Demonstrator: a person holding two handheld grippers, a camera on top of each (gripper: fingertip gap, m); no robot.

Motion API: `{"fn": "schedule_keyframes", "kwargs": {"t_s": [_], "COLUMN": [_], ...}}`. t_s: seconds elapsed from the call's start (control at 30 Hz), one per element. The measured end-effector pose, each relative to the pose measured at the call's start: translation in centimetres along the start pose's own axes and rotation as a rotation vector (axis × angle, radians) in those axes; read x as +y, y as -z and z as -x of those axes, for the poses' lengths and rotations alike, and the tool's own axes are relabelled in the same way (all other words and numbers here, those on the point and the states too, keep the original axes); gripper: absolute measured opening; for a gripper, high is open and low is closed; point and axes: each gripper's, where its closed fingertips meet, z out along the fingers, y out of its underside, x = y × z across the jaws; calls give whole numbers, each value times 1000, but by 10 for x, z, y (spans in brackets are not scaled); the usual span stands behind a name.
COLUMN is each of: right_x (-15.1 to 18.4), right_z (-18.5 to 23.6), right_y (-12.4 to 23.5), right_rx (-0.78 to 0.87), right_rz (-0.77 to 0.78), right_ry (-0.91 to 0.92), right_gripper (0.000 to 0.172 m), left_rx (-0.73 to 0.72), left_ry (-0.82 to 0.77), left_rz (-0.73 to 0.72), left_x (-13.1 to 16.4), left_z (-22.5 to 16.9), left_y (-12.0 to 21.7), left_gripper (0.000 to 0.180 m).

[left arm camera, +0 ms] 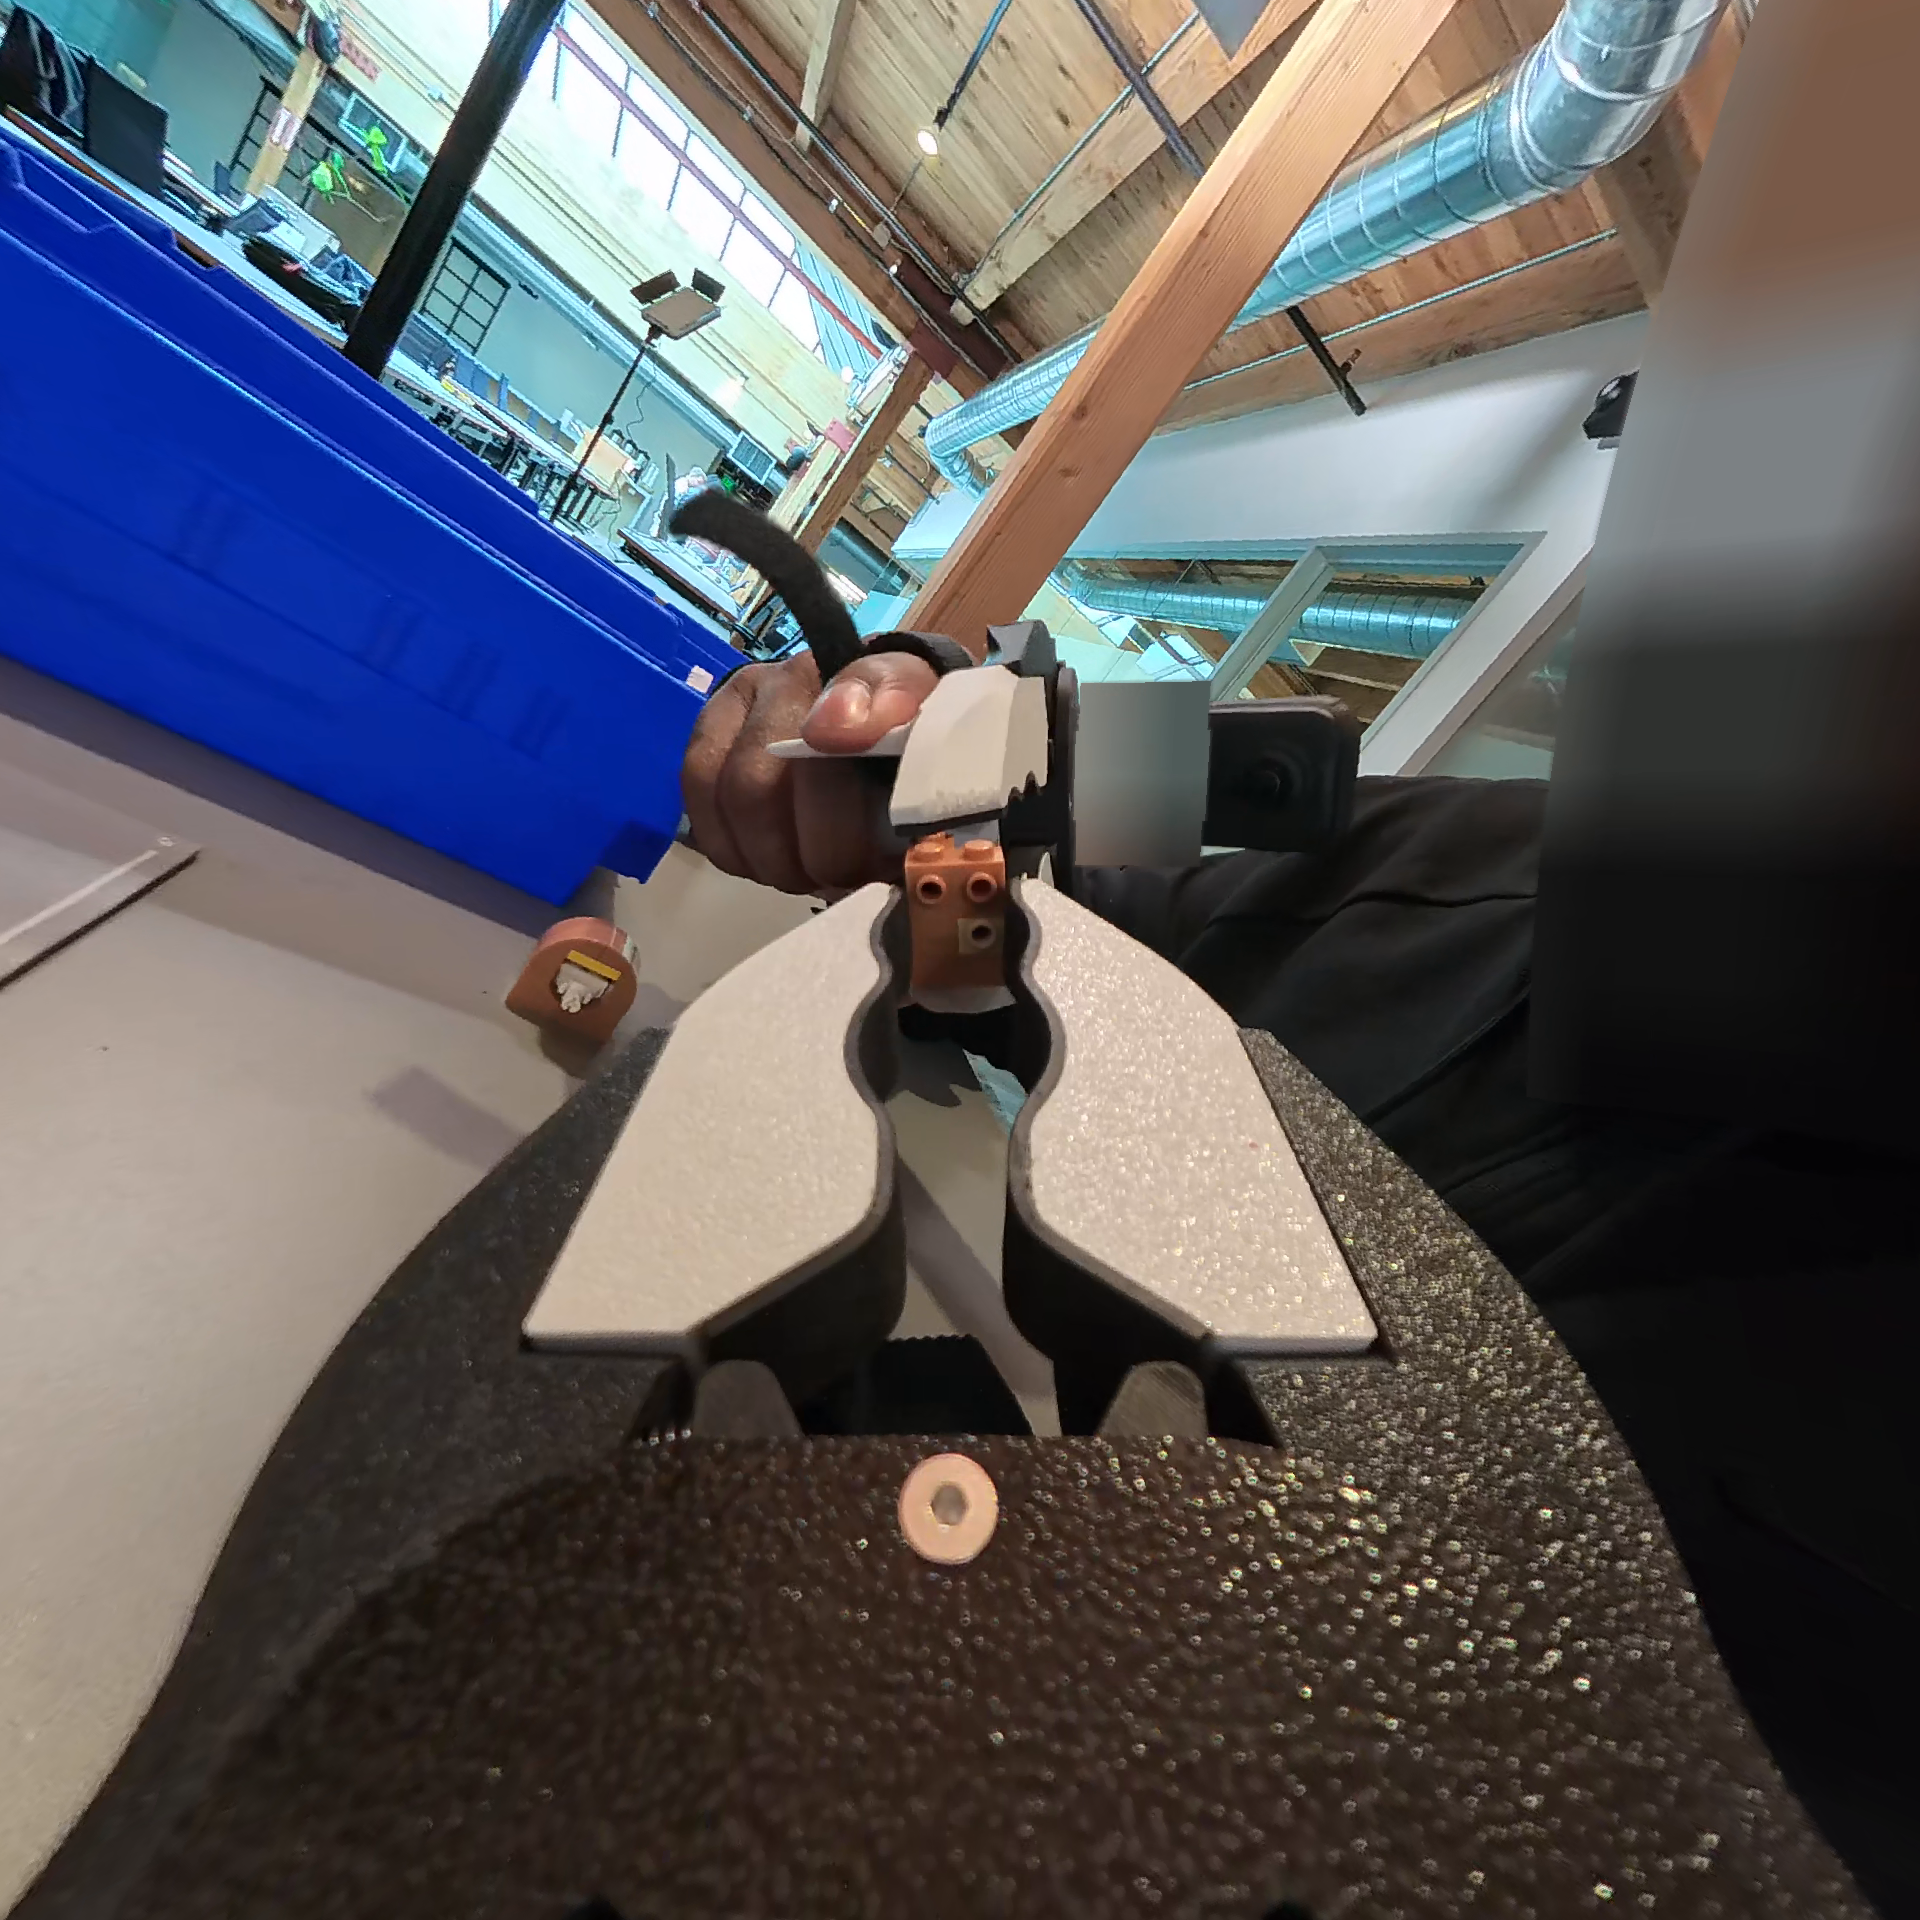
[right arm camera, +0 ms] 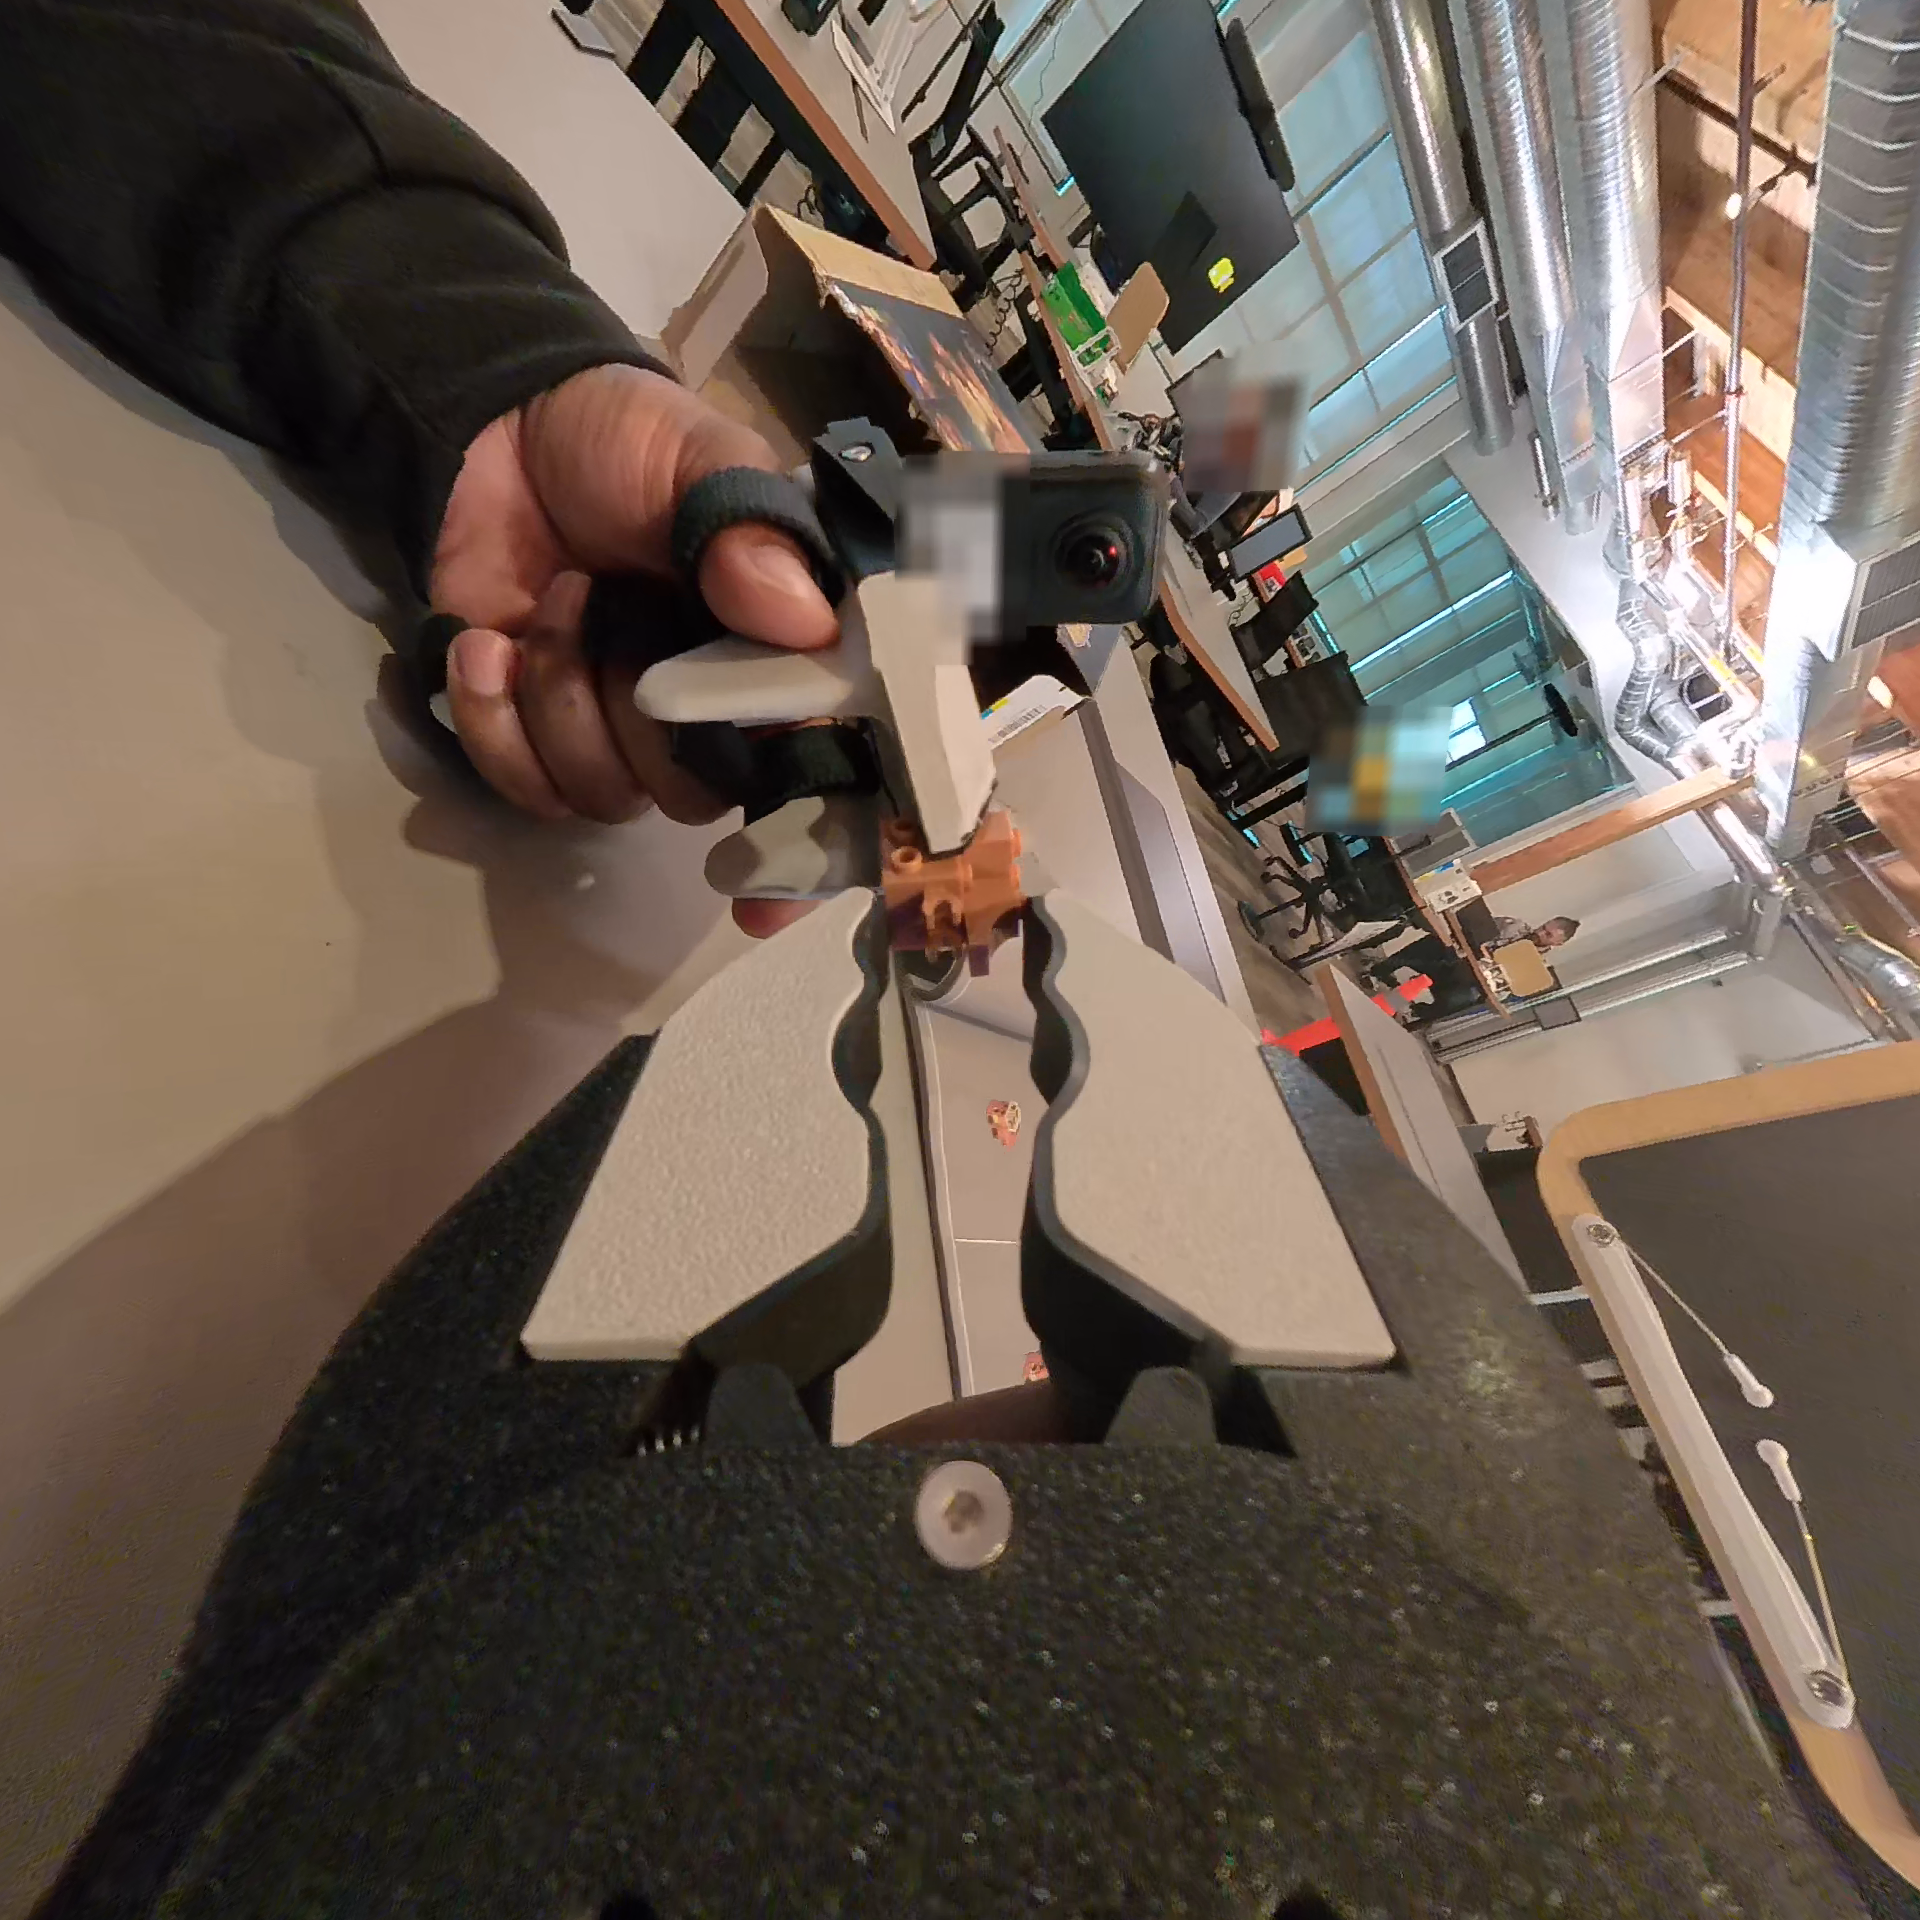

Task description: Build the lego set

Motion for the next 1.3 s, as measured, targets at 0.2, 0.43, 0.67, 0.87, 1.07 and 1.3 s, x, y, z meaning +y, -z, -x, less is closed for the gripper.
{"fn": "schedule_keyframes", "kwargs": {"t_s": [0.2, 0.43, 0.67, 0.87, 1.07, 1.3], "right_x": [1, 0, 17, 42, 91, 141], "right_z": [1, -1, -2, -2, 21, 53], "right_y": [1, 1, 4, 41, 105, 113], "right_rx": [-14, 15, 34, 18, 111, 86], "right_rz": [8, -11, 7, 178, 449, 716], "right_ry": [-11, -23, -134, -328, -550, -651], "right_gripper": [24, 25, 43, 36, 16, 14], "left_rx": [-10, -13, -53, -232, -355, -356], "left_ry": [-16, -45, 9, -186, -352, -363], "left_rz": [6, -7, -117, 10, 151, 175], "left_x": [2, -1, -18, -8, 6, 10], "left_z": [0, -1, 10, 23, 33, 33], "left_y": [-1, -1, 10, 10, 6, 4], "left_gripper": [16, 16, 16, 16, 16, 16]}}
